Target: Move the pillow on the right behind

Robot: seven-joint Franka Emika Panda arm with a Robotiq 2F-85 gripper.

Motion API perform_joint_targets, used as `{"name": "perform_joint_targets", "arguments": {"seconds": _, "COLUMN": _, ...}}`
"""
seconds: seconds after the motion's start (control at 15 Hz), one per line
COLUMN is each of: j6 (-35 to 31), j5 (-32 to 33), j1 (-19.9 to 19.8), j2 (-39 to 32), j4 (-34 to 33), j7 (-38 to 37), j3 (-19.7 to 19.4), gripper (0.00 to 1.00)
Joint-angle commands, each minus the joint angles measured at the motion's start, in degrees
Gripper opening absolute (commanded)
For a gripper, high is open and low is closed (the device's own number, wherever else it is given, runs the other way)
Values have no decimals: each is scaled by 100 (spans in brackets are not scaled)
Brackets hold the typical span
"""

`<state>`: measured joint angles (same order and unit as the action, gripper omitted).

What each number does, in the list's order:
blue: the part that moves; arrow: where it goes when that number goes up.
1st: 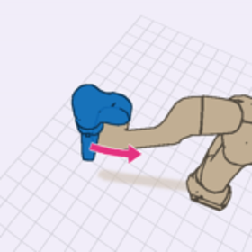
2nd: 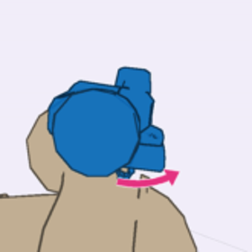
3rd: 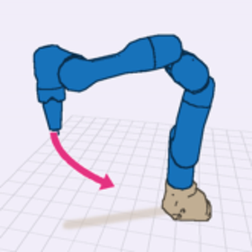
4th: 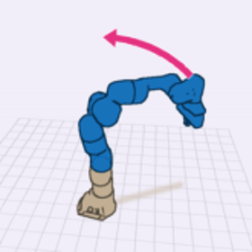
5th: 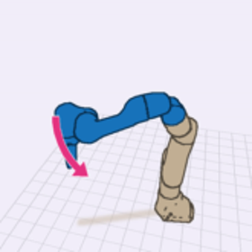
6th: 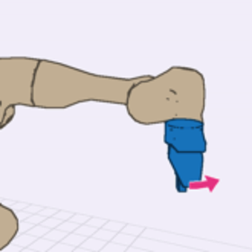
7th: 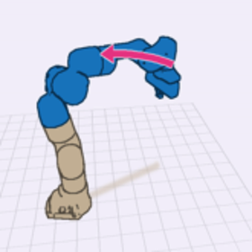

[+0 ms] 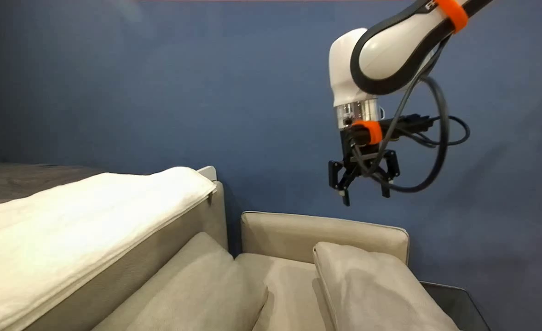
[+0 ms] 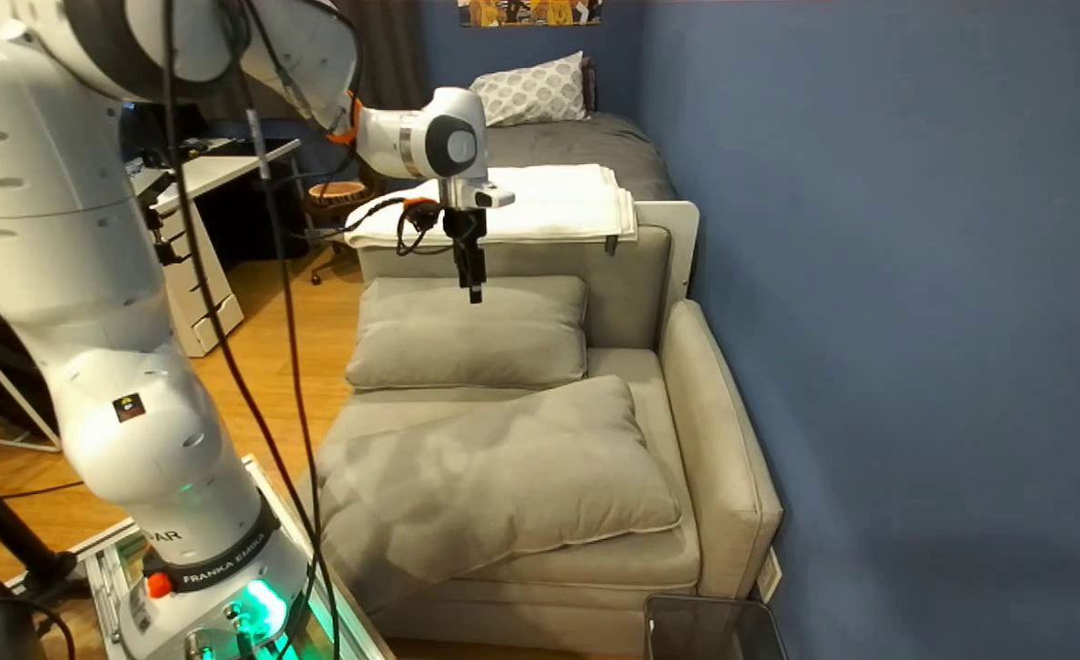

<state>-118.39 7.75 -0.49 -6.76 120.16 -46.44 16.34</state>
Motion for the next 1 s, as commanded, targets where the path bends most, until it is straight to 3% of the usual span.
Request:
{"name": "perform_joint_targets", "arguments": {"seconds": 0.0, "j6": 397, "j5": 503, "j1": 762, "j2": -1463, "j4": -1164, "j7": -1363, "j3": -583, "gripper": 100}}
{"name": "perform_joint_targets", "arguments": {"seconds": 0.27, "j6": 1352, "j5": 413, "j1": 1458, "j2": -2573, "j4": -2160, "j7": -1858, "j3": -1028, "gripper": 100}}
{"name": "perform_joint_targets", "arguments": {"seconds": 0.33, "j6": 788, "j5": 276, "j1": 1349, "j2": -2030, "j4": -1443, "j7": -1583, "j3": -1041, "gripper": 100}}
{"name": "perform_joint_targets", "arguments": {"seconds": 0.53, "j6": 1111, "j5": 281, "j1": 1566, "j2": -2531, "j4": -1933, "j7": -1708, "j3": -1136, "gripper": 100}}
{"name": "perform_joint_targets", "arguments": {"seconds": 0.8, "j6": 1199, "j5": 284, "j1": 1558, "j2": -2562, "j4": -2067, "j7": -1711, "j3": -1169, "gripper": 100}}
{"name": "perform_joint_targets", "arguments": {"seconds": 0.93, "j6": 1080, "j5": 331, "j1": 1604, "j2": -2948, "j4": -2291, "j7": -1616, "j3": -1185, "gripper": 100}}
